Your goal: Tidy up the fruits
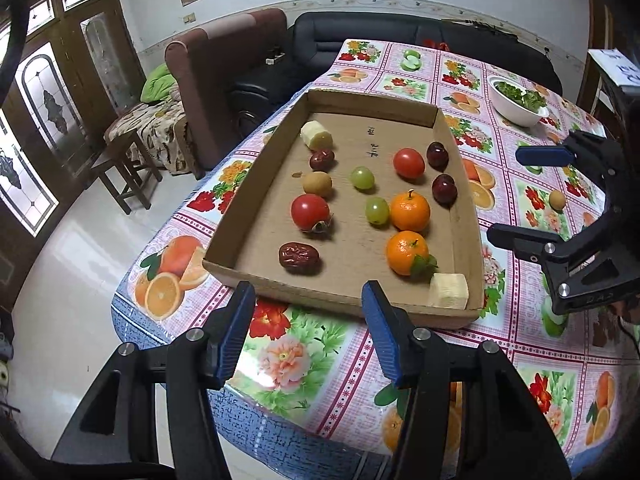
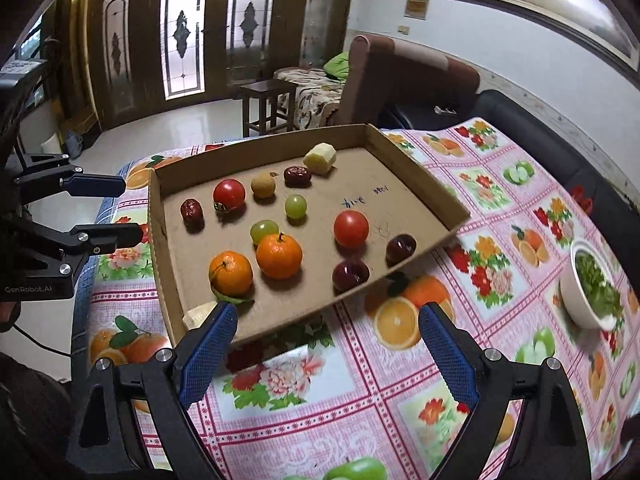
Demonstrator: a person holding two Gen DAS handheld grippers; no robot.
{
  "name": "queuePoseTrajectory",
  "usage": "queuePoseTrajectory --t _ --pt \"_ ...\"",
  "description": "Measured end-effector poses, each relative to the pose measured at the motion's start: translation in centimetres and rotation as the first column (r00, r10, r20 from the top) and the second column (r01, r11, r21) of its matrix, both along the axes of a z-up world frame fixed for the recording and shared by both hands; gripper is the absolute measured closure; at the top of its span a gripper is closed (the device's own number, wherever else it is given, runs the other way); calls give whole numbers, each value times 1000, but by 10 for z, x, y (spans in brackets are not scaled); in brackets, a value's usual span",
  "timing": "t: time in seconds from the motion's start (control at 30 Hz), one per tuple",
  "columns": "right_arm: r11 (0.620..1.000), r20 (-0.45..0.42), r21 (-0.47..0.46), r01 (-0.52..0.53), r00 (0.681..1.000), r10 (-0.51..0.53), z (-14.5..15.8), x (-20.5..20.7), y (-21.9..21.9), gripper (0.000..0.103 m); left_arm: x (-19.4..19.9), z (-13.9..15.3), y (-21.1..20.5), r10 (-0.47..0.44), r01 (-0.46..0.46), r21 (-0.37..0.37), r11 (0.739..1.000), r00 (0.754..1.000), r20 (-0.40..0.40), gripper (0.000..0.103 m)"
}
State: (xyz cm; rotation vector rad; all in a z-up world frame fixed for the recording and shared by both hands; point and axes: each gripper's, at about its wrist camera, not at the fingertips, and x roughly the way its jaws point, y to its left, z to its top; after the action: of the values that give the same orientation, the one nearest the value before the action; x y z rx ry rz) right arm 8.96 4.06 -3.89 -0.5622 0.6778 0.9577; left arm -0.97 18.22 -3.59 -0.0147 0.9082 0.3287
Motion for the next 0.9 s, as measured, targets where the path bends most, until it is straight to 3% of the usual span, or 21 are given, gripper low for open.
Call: queuePoseTrajectory --t 0.43,0.9 --pt "997 33 -44 -68 997 69 3 -5 18 10 -3 1 4 13 -13 16 1000 1000 3 48" --pt "990 4 -80 -114 993 114 -3 -8 21 10 -1 -6 0 -13 13 11 1000 1000 -24 48"
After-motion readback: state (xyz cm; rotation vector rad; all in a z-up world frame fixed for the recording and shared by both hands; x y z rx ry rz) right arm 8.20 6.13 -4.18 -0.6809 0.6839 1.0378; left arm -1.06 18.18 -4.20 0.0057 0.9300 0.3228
